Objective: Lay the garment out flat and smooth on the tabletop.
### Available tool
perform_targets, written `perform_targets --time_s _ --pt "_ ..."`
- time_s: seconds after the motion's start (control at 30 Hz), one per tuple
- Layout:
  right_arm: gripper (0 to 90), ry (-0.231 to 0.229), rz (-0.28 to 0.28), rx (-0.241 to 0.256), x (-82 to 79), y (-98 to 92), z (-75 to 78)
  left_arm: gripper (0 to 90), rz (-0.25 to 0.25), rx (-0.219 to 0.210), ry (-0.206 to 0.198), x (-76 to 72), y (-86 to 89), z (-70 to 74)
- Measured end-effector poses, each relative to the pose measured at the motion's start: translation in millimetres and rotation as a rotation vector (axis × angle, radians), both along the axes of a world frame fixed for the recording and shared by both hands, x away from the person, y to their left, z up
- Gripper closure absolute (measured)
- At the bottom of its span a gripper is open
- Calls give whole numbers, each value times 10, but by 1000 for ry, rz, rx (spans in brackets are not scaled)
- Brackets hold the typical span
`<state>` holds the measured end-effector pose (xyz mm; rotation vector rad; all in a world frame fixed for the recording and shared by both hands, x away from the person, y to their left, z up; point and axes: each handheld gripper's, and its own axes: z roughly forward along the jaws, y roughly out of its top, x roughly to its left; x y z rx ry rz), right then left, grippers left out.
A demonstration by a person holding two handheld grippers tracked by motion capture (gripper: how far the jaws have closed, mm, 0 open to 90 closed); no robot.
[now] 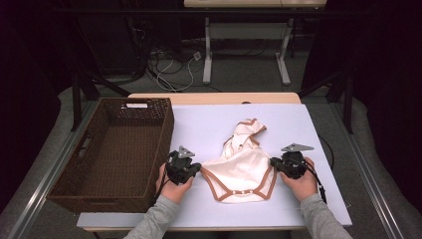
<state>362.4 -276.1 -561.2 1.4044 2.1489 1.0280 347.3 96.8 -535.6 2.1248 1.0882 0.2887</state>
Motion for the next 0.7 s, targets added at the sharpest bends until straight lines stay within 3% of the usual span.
perform_targets --time_s 0.2,0.43,0.6,0.7 --pt "878 -6 -15 -22 -72 -20 71 885 14 2 -12 12 17 -7" --pt "879 -49 -51 13 -174 -148 175 884 24 8 -14 58 23 -54" --pt "876 -46 -53 23 -160 -145 162 878 25 19 -18 85 -3 -101" --pt "813 -57 -38 20 -177 -120 163 838 30 11 -19 82 5 -98"
